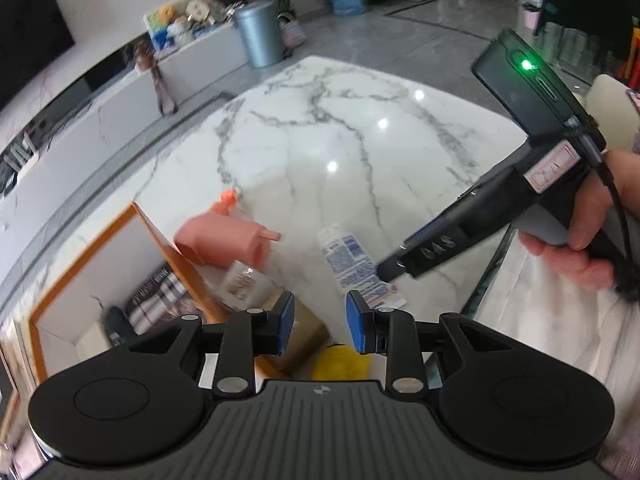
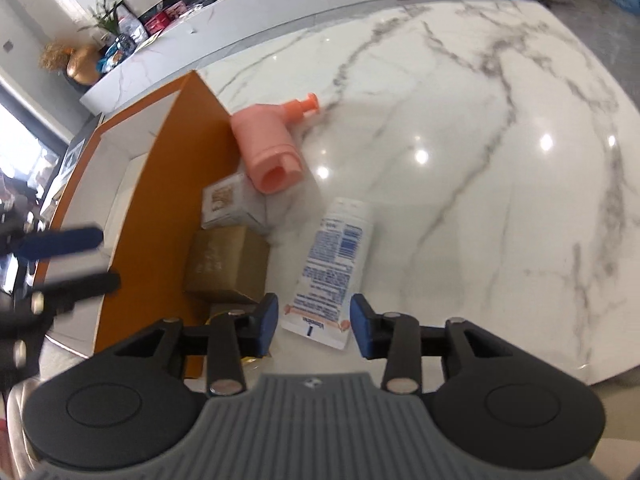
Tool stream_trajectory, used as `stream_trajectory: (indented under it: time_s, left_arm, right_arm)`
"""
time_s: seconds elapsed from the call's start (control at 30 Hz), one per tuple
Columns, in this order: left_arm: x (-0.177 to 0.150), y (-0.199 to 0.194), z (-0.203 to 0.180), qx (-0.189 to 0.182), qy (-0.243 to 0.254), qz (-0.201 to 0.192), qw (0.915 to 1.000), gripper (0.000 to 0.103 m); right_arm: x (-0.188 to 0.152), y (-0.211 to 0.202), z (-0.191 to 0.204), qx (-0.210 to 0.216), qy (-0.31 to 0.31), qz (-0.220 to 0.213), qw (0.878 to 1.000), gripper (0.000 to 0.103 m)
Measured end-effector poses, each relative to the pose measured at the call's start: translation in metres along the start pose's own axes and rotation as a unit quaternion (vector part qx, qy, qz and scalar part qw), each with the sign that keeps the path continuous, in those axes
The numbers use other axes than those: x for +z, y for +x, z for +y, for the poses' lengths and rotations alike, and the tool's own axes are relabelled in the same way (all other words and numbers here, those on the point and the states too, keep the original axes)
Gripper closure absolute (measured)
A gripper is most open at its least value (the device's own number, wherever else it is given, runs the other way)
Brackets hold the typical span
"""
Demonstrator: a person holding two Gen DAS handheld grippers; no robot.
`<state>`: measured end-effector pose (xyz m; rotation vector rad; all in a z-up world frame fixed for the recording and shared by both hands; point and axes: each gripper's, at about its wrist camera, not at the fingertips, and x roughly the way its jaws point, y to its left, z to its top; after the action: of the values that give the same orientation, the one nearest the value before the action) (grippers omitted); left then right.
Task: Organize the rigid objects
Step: 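Move both tools toward the loose items beside the orange box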
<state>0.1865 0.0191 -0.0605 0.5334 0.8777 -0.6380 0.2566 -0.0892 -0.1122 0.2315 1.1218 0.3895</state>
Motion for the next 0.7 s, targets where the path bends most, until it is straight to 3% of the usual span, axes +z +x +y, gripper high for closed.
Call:
stream_trajectory:
  time_s: [0.13, 0.3, 0.53, 0.7]
  left_arm:
    - [0.006, 0.024, -0.009, 0.026, -0.031, 0.024, 0.9989, 0.068]
    - [0.014, 0.053, 0.001, 0.060, -0.030, 0.051, 0.9964, 0.068]
    - [0.026, 0.068, 0.010, 0.068, -0.003, 0.074, 0.9949, 0.068]
    - [0.027, 0.076, 0.010, 0.044, 0.044, 0.094, 0.9936, 0.063]
  right_arm:
    - [0.005, 0.009, -0.019, 0.014, 0.052, -0.010, 0.998, 0.062]
    - [0.010, 0.023, -0.020, -0.004, 0.045, -0.027, 0.999, 0.062]
    - [0.019, 0.048, -0.032, -0.001, 0.062, -0.014, 0.998, 0.062]
    - [0.022, 0.061, -0.030, 0.021, 0.053, -0.016, 0.998, 0.060]
